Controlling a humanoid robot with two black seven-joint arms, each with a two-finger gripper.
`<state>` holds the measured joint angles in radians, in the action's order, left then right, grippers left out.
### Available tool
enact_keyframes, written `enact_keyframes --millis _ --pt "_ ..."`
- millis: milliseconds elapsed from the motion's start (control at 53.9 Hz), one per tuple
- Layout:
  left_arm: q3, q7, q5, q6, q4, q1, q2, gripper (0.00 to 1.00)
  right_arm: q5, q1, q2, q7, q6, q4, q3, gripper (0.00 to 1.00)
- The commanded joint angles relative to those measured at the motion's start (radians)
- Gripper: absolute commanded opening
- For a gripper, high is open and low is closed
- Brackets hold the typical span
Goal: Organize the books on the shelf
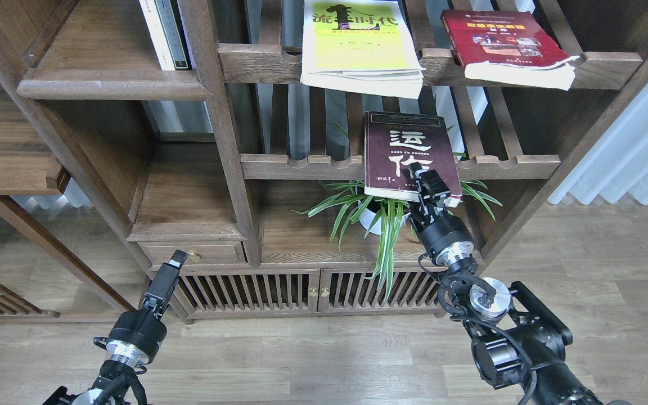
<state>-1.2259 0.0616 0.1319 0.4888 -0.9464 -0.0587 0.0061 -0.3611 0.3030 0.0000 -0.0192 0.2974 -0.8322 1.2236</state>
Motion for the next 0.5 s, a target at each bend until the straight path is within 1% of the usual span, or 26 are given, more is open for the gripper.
enact_keyframes --millis 0,19,37,56,74,111,167,204,223,260,278,297,316,334,353,371,390,408,427,464,483 --pt "-0.003 0.000 0.000 0.000 -0.003 -0.001 0.000 1.00 -0.032 0.002 0.000 0.001 0.009 -0.004 0.013 0.43" --pt "-0.003 0.000 0.000 0.000 -0.006 -0.001 0.000 1.00 -0.033 0.002 0.000 0.001 0.011 -0.005 0.013 0.35" --pt "-0.004 0.000 0.000 0.000 -0.006 -0.001 0.002 1.00 -0.033 -0.002 0.000 0.001 0.023 -0.007 0.013 0.18" --pt "-0.006 0.000 0.000 0.000 -0.006 0.000 0.002 1.00 -0.033 -0.004 0.000 0.001 0.046 -0.005 0.011 0.10" --pt "-0.007 0.000 0.000 0.000 -0.005 0.000 0.000 1.00 -0.032 -0.008 0.000 -0.002 0.083 -0.001 0.001 0.06" --pt "-0.007 0.000 0.000 0.000 -0.003 0.000 -0.001 1.00 -0.030 -0.024 0.000 -0.004 0.109 -0.004 -0.013 0.05" --pt "-0.009 0.000 0.000 0.000 -0.003 0.000 -0.002 1.00 -0.033 -0.041 0.000 -0.013 0.179 -0.016 -0.039 0.05" --pt "-0.009 0.001 0.000 0.000 -0.005 0.002 0.000 1.00 -0.033 -0.065 0.000 -0.021 0.191 -0.027 -0.052 0.05" --pt "0.008 0.001 -0.001 0.000 -0.027 0.017 0.003 1.00 -0.032 -0.111 0.000 -0.051 0.191 -0.047 -0.096 0.05" --pt "0.016 0.001 -0.008 0.000 -0.119 0.066 0.003 1.00 -0.033 -0.192 0.000 -0.175 0.191 -0.050 -0.165 0.05" --pt "0.017 0.000 -0.023 0.000 -0.155 0.080 0.003 1.00 -0.032 -0.218 0.000 -0.212 0.191 -0.050 -0.182 0.05" --pt "0.019 -0.003 -0.047 0.000 -0.184 0.089 0.006 1.00 -0.032 -0.240 0.000 -0.240 0.191 -0.053 -0.200 0.05" --pt "0.025 -0.015 -0.089 0.000 -0.218 0.101 0.011 1.00 -0.030 -0.264 0.000 -0.264 0.191 -0.053 -0.225 0.05" --pt "0.031 -0.031 -0.115 0.000 -0.235 0.106 0.015 1.00 -0.030 -0.274 0.000 -0.269 0.191 -0.050 -0.239 0.05" --pt "0.038 -0.090 -0.171 0.000 -0.264 0.112 0.032 1.00 -0.030 -0.288 0.000 -0.271 0.191 -0.050 -0.265 0.05" --pt "0.040 -0.133 -0.196 0.000 -0.275 0.114 0.044 1.00 -0.032 -0.294 0.000 -0.271 0.191 -0.050 -0.269 0.05" --pt "0.049 -0.219 -0.227 0.000 -0.284 0.120 0.058 1.00 -0.035 -0.306 0.000 -0.275 0.191 -0.053 -0.274 0.05" --pt "0.057 -0.265 -0.233 0.000 -0.285 0.125 0.066 1.00 -0.036 -0.311 0.000 -0.275 0.191 -0.053 -0.274 0.05" --pt "0.063 -0.294 -0.233 0.000 -0.284 0.126 0.075 1.00 -0.036 -0.315 0.000 -0.277 0.191 -0.053 -0.276 0.05" --pt "0.080 -0.312 -0.239 0.000 -0.284 0.143 0.100 1.00 -0.038 -0.321 0.000 -0.277 0.191 -0.058 -0.279 0.05" --pt "0.081 -0.310 -0.247 0.000 -0.284 0.151 0.106 1.00 -0.038 -0.320 0.000 -0.277 0.191 -0.059 -0.279 0.05"
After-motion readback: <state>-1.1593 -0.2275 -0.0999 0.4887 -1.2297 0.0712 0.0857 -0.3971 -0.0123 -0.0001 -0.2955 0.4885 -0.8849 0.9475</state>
